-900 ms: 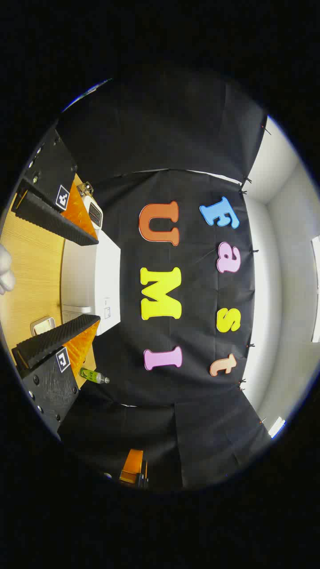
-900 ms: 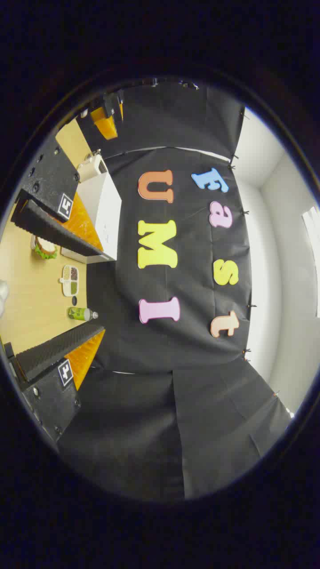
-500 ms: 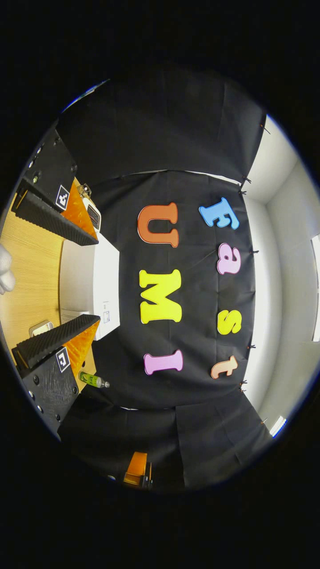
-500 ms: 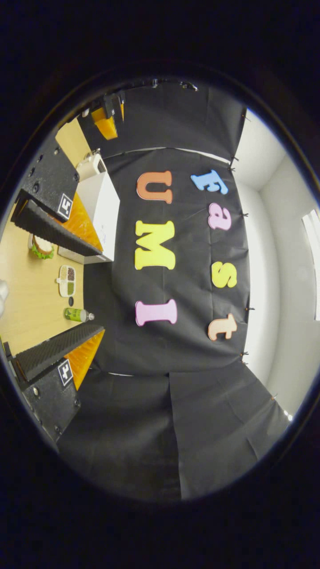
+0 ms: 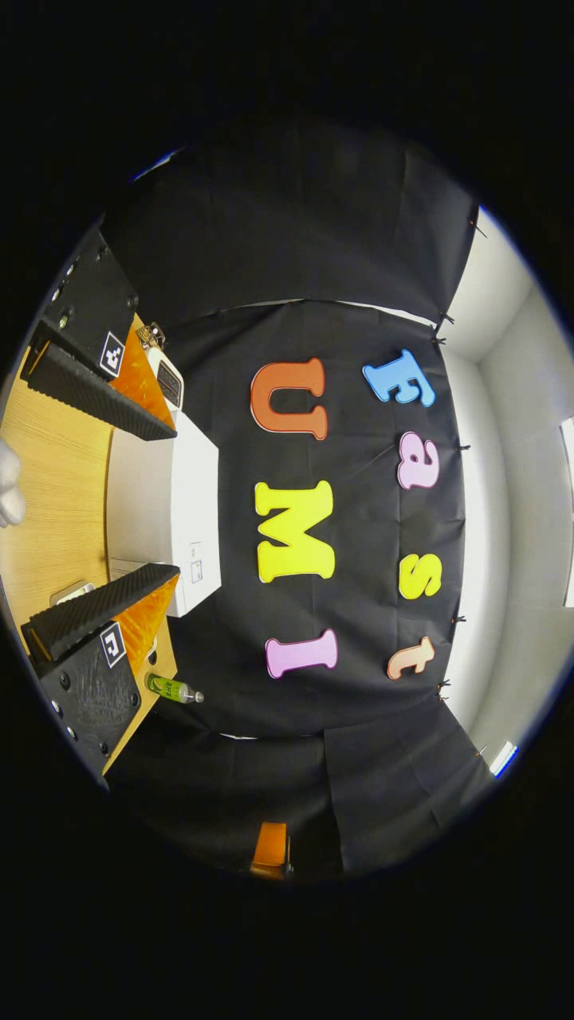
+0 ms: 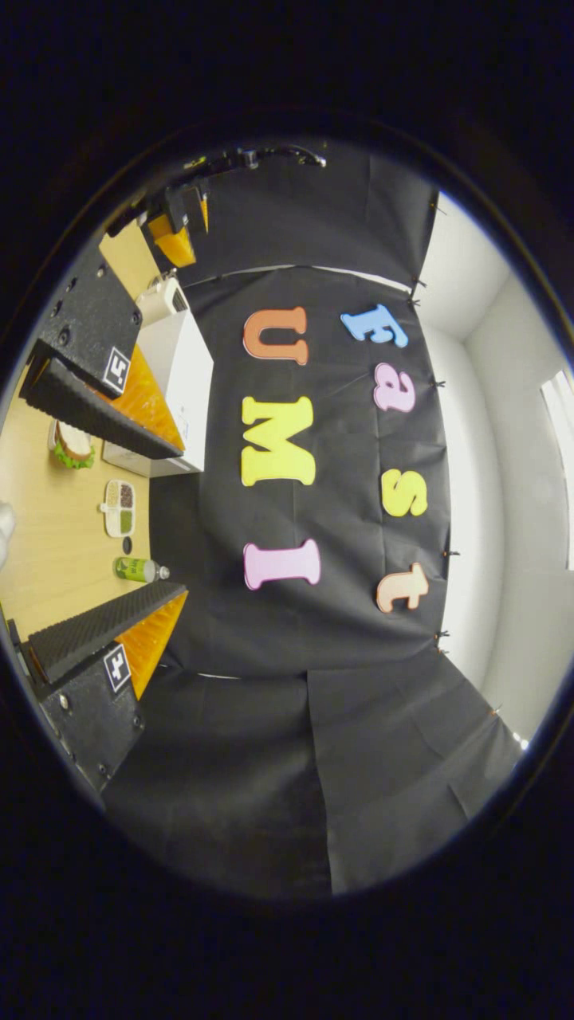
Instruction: Open the microwave oven with the left hand, put the food in, and close the microwave oven.
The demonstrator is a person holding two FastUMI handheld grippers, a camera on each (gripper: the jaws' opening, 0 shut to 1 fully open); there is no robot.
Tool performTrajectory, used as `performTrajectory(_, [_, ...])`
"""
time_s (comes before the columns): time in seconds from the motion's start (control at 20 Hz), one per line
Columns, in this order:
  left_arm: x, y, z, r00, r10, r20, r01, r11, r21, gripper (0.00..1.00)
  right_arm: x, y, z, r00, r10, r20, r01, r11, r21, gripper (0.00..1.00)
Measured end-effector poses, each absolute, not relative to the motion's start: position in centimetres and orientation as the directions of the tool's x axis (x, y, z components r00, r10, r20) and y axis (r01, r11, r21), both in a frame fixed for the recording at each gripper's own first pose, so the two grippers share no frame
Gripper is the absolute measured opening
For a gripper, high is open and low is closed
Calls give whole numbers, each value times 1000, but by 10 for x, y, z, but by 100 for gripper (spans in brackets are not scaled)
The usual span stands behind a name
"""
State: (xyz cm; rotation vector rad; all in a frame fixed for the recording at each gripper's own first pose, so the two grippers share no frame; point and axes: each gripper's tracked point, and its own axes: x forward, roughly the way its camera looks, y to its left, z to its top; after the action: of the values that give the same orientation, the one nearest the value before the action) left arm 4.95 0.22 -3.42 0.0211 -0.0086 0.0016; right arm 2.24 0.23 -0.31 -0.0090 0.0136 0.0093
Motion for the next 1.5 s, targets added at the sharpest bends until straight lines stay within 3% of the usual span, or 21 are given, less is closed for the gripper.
performTrajectory(0.25, [98, -29, -117, 996, -49, -79, 46, 998, -40, 96, 21, -5, -16, 998, -10, -54, 11, 1000, 20, 99])
performTrajectory(0.5, [159, -65, -190, 982, -91, -167, 88, 996, -29, 96, 7, -30, -24, 991, -92, -93, 84, 993, -81, 99])
performTrajectory(0.9, [268, -97, -249, 974, -88, -210, 82, 996, -34, 95, -16, -54, -45, 963, -184, -197, 164, 980, -114, 99])
performTrajectory(0.95, [275, -100, -252, 974, -87, -211, 80, 996, -40, 95, -17, -55, -49, 961, -182, -208, 160, 980, -115, 92])
performTrajectory(1.0, [283, -101, -253, 976, -83, -202, 75, 996, -45, 95, -18, -54, -51, 961, -173, -216, 152, 982, -109, 99])
performTrajectory(1.15, [298, -96, -255, 976, -62, -207, 44, 995, -90, 76, -18, -57, -59, 954, -169, -247, 148, 984, -102, 99])
performTrajectory(1.2, [301, -101, -252, 977, -80, -197, 58, 992, -114, 73, -19, -57, -60, 955, -165, -247, 143, 984, -104, 92])
performTrajectory(1.25, [304, -101, -251, 975, -88, -206, 60, 988, -139, 66, -20, -58, -59, 954, -164, -249, 142, 984, -107, 99])
performTrajectory(1.3, [306, -105, -252, 970, -119, -214, 83, 982, -170, 51, -21, -58, -60, 953, -162, -256, 137, 984, -112, 99])
performTrajectory(1.4, [302, -110, -249, 963, -148, -223, 109, 978, -180, 36, -20, -58, -59, 953, -156, -258, 129, 984, -120, 99])
performTrajectory(1.5, [301, -108, -248, 963, -130, -237, 109, 989, -102, 28, -20, -55, -58, 955, -147, -258, 119, 986, -120, 99])
